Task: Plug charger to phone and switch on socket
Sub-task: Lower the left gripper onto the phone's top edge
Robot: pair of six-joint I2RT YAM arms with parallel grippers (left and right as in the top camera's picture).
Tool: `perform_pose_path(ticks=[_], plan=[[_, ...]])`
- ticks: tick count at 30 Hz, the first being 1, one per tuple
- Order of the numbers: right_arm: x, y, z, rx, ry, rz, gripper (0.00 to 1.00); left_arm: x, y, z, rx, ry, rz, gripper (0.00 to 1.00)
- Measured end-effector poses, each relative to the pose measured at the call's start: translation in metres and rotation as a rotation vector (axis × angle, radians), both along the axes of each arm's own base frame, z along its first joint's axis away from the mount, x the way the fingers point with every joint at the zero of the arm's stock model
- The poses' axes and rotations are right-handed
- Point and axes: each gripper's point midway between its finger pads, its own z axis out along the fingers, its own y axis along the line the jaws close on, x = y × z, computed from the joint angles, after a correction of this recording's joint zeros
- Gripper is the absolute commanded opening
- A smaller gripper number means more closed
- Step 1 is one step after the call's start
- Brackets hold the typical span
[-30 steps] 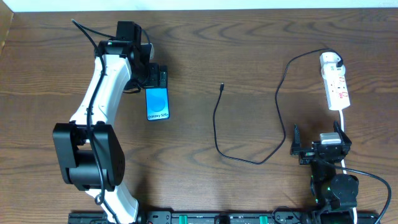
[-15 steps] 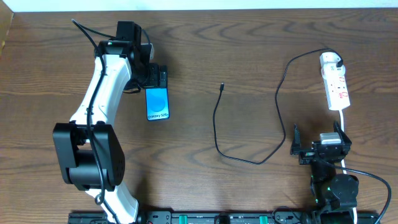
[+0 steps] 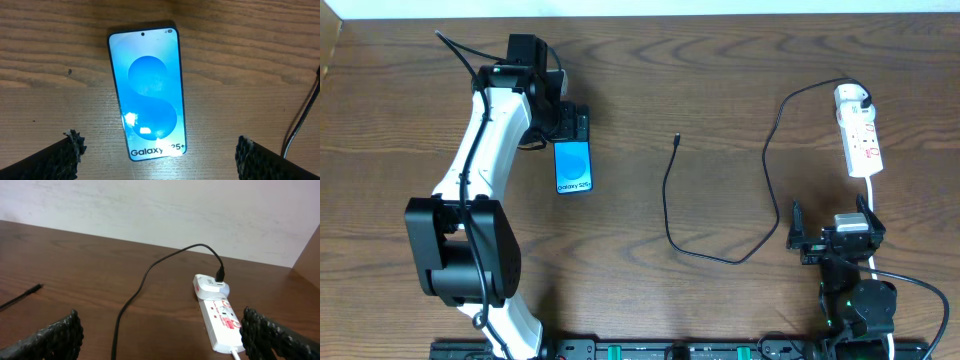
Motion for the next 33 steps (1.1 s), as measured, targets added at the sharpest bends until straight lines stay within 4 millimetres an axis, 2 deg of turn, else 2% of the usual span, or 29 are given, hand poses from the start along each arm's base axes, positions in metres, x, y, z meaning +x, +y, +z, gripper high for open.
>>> perform_pose_path(ticks=[5,18,28,33], plan=[[0.0,0.0,0.0,0.0,0.0,0.0,0.99,0.0,0.0,-0.004,0.001,0.011,0.0,0.98],[0.0,0.0,0.0,0.0,0.0,0.0,0.99,-0.001,0.0,-0.049,0.006,0.113,0.0,0.98],[0.0,0.0,0.0,0.0,0.0,0.0,0.99,0.005,0.0,-0.057,0.004,0.106,0.007,0.98],[0.0,0.0,0.0,0.0,0.0,0.0,0.99,0.005,0.0,-0.068,0.005,0.126,0.01,0.98]])
